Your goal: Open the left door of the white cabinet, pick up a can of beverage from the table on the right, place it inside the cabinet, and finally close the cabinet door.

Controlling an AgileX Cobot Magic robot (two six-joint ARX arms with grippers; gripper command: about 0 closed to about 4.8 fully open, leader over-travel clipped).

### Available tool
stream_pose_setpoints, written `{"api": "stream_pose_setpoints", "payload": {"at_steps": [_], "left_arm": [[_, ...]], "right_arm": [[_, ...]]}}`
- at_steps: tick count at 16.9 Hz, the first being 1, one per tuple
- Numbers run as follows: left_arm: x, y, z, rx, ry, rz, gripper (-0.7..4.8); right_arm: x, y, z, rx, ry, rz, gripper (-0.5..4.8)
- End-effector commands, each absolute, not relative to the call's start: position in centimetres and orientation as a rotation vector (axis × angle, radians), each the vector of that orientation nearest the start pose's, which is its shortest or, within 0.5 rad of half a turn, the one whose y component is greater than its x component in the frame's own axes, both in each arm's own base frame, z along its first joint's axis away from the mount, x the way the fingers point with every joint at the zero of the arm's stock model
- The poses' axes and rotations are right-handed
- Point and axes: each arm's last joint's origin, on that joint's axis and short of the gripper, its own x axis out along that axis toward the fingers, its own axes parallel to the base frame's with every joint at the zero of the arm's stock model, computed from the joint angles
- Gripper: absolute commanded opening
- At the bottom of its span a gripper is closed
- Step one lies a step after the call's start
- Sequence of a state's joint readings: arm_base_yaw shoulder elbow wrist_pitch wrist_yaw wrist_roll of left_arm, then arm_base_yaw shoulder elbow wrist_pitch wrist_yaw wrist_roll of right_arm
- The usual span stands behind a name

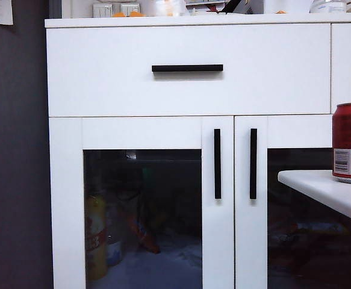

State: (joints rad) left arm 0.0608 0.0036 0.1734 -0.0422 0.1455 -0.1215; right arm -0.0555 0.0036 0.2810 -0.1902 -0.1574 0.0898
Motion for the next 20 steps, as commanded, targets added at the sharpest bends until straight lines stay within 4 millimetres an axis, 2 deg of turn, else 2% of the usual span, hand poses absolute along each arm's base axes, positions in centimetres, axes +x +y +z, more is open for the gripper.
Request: {"api": "stream_pose_setpoints", "payload": {"at_steps": [1,3,4,7,11,13,16,20], "left_arm": [[7.0,-0.2,25.0,-0.077,-0.205,-0.177,4.79],[6.6,-0.3,26.5,-0.101,-0.196,-0.185,4.79],[6.8,-0.3,27.7,-0.103,-0.176,-0.186,4.79],[7.8,-0.3,29.9,-0.105,-0.138,-0.223,4.79],[10.0,-0.4,32.3,-0.101,-0.134,-0.295,4.79],[11.1,-0.8,33.5,-0.115,-0.140,-0.347,4.79],[13.3,-2.1,34.9,-0.144,-0.100,-0.409,4.79],[16.9,-5.7,34.5,-0.165,-0.111,-0.502,4.79]], "right_arm": [[6.0,0.2,26.4,0.045,-0.141,0.136,4.79],[5.5,0.3,28.2,0.019,-0.144,0.143,4.79],[4.9,0.4,30.3,-0.058,-0.173,0.158,4.79],[4.5,0.4,34.2,-0.083,-0.222,0.171,4.79],[5.1,0.8,37.7,0.096,-0.293,0.337,4.79],[5.7,0.7,38.5,0.108,-0.310,0.342,4.79],[7.0,0.7,38.7,0.098,-0.233,0.330,4.79],[8.3,0.7,40.4,0.137,-0.214,0.356,4.79]]}}
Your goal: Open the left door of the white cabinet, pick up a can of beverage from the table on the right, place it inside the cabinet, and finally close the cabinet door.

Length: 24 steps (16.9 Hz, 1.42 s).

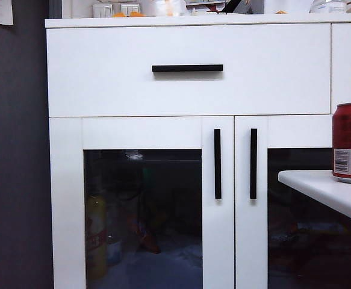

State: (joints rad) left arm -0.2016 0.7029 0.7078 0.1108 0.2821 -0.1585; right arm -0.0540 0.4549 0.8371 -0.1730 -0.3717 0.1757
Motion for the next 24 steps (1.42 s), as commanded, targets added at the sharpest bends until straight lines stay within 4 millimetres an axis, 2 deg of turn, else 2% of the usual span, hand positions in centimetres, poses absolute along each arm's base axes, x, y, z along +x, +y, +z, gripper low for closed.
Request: {"api": "stream_pose_setpoints", "payload": {"at_steps": [1,4,9,13,17,20,23,24], "left_arm": [[17.7,-6.8,34.1,-0.171,-0.102,-0.511,4.79],[19.9,-10.1,32.5,-0.179,-0.070,-0.548,4.79],[23.1,-15.0,29.7,-0.180,-0.036,-0.615,4.79],[25.8,-18.4,28.2,-0.159,0.042,-0.653,4.79],[28.6,-21.3,25.9,-0.135,0.108,-0.575,4.79],[30.9,-23.2,22.7,-0.127,0.193,-0.559,4.79],[32.4,-25.1,20.5,-0.184,0.228,-0.566,4.79],[32.6,-26.6,19.8,-0.189,0.210,-0.595,4.79]], "right_arm": [[8.7,0.6,41.0,0.137,-0.210,0.359,4.79],[9.9,0.6,42.3,0.142,-0.172,0.364,4.79],[13.6,1.2,41.5,0.166,-0.062,0.412,4.79],[15.7,3.6,40.9,0.106,-0.045,0.496,4.79],[17.0,6.6,39.8,0.072,0.028,0.538,4.79],[17.0,8.1,39.1,0.068,0.092,0.604,4.79],[16.1,7.7,39.3,0.063,0.082,0.579,4.79],[15.6,7.4,39.6,0.056,0.064,0.565,4.79]]}}
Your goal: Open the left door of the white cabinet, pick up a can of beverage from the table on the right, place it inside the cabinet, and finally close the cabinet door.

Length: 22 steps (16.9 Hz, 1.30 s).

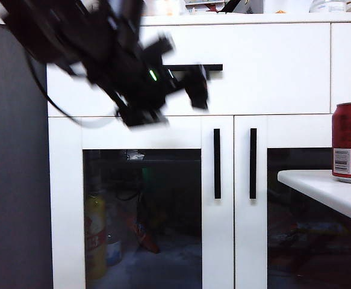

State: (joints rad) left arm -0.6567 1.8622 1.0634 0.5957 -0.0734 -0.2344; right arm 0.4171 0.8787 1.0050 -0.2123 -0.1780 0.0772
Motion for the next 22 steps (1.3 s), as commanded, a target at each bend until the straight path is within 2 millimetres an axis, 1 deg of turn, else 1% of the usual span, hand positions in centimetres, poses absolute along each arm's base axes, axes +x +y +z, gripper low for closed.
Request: {"api": "stream_pose_setpoints", "payload": {"at_steps": [1,4,5,6,8,10,14,17,19,22], "left_arm": [[32.9,-27.4,19.5,-0.190,0.198,-0.600,4.79],[33.4,-30.3,18.0,-0.172,0.194,-0.543,4.79],[33.9,-31.4,17.4,-0.170,0.188,-0.529,4.79],[34.2,-32.0,17.1,-0.168,0.179,-0.498,4.79],[35.0,-32.7,16.6,-0.167,0.165,-0.432,4.79],[36.2,-33.7,15.7,-0.165,0.155,-0.416,4.79],[37.1,-34.6,15.4,-0.145,0.135,-0.417,4.79],[37.3,-34.6,15.1,-0.146,0.125,-0.366,4.79],[37.6,-34.6,14.8,-0.144,0.129,-0.362,4.79],[38.1,-34.6,15.0,-0.151,0.116,-0.356,4.79]], "right_arm": [[15.2,7.2,39.8,0.044,0.050,0.562,4.79],[14.1,6.5,40.0,0.030,0.042,0.502,4.79],[13.6,6.1,39.9,-0.024,0.049,0.464,4.79],[13.2,5.9,39.8,-0.060,0.058,0.450,4.79],[12.6,5.6,39.7,-0.072,0.075,0.433,4.79],[12.2,5.1,39.6,-0.075,0.081,0.390,4.79],[12.2,4.3,39.2,-0.080,0.125,0.339,4.79],[12.3,3.8,39.2,-0.078,0.133,0.298,4.79],[12.4,3.5,39.0,-0.079,0.150,0.275,4.79],[12.5,3.4,38.9,-0.078,0.157,0.266,4.79]]}}
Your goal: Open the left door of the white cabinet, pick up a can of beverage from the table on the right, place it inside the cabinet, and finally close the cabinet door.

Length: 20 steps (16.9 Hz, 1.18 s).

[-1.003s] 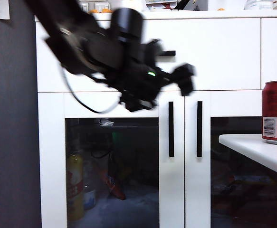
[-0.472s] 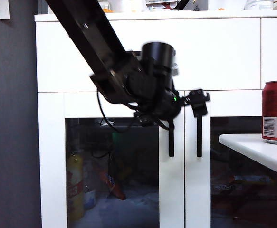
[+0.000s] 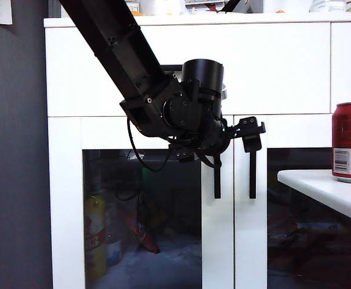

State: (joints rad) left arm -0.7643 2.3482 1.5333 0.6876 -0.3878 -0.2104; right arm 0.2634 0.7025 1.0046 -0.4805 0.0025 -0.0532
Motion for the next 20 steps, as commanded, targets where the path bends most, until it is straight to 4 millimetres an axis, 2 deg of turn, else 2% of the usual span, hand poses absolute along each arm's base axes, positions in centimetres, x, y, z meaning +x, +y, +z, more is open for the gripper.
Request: {"api": "stream_pose_setpoints", "payload": {"at_steps": [1,4,9,10,12,13,20], "left_arm": [[38.3,-34.5,15.2,-0.147,0.107,-0.353,4.79],[39.3,-34.5,15.5,-0.157,0.083,-0.346,4.79],[39.5,-34.7,15.5,-0.161,0.078,-0.354,4.79],[39.5,-34.7,15.5,-0.161,0.079,-0.355,4.17],[39.5,-34.8,15.5,-0.162,0.077,-0.357,0.34],[39.4,-34.8,15.7,-0.172,0.062,-0.362,-0.06],[39.2,-35.0,16.0,-0.189,0.035,-0.369,-0.05]], "right_arm": [[12.5,3.4,38.9,-0.078,0.157,0.265,4.79],[12.5,3.4,38.8,-0.079,0.163,0.266,4.79],[12.7,3.4,38.2,-0.080,0.178,0.266,4.79],[12.7,3.4,38.2,-0.081,0.182,0.266,4.79],[12.7,3.4,38.2,-0.081,0.180,0.266,4.79],[12.7,3.4,38.2,-0.081,0.180,0.266,4.79],[12.7,3.4,38.4,-0.078,0.158,0.265,4.79]]}}
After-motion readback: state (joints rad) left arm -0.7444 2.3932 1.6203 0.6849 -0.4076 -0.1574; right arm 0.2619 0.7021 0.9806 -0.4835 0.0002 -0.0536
